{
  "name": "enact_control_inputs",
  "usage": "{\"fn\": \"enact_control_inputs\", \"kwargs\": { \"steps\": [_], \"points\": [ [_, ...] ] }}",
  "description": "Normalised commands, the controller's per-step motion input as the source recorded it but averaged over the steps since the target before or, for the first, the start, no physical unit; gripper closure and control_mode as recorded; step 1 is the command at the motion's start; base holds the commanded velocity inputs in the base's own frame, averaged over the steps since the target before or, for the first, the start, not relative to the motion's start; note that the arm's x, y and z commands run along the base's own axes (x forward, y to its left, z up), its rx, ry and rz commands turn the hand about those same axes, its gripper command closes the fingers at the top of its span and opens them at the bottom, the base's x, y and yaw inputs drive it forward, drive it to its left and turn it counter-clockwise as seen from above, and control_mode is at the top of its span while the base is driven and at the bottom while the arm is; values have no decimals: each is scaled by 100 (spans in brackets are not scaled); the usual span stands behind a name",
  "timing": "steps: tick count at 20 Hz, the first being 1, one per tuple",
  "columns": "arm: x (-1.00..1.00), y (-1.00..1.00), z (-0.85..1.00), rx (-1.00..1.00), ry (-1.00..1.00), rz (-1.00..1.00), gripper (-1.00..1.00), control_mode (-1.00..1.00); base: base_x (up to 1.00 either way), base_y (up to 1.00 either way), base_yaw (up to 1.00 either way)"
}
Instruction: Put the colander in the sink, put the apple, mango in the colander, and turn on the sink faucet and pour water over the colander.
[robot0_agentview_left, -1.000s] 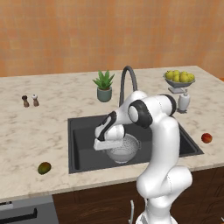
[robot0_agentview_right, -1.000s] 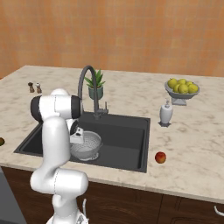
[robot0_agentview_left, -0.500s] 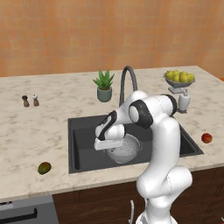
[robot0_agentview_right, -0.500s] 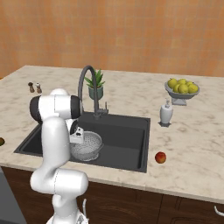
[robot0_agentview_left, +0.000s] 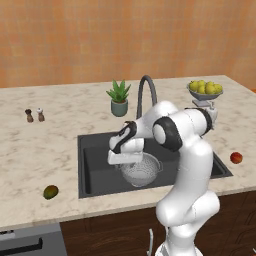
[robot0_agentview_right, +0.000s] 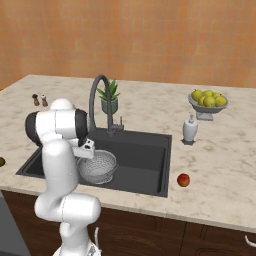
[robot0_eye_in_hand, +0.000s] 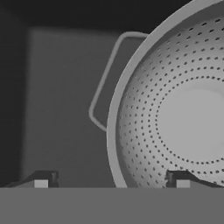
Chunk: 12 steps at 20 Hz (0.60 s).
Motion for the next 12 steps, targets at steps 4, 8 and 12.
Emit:
{"fn": "enact_control_inputs", "kwargs": {
  "steps": [4, 8, 12],
  "points": [
    [-44, 0, 53, -2, 0, -9, -100, -100, 0, 0, 0],
    [-50, -3, 64, -1, 0, -8, -100, -100, 0, 0, 0],
    [-62, -19, 61, -3, 0, -8, -100, -100, 0, 0, 0]
  ]
}}
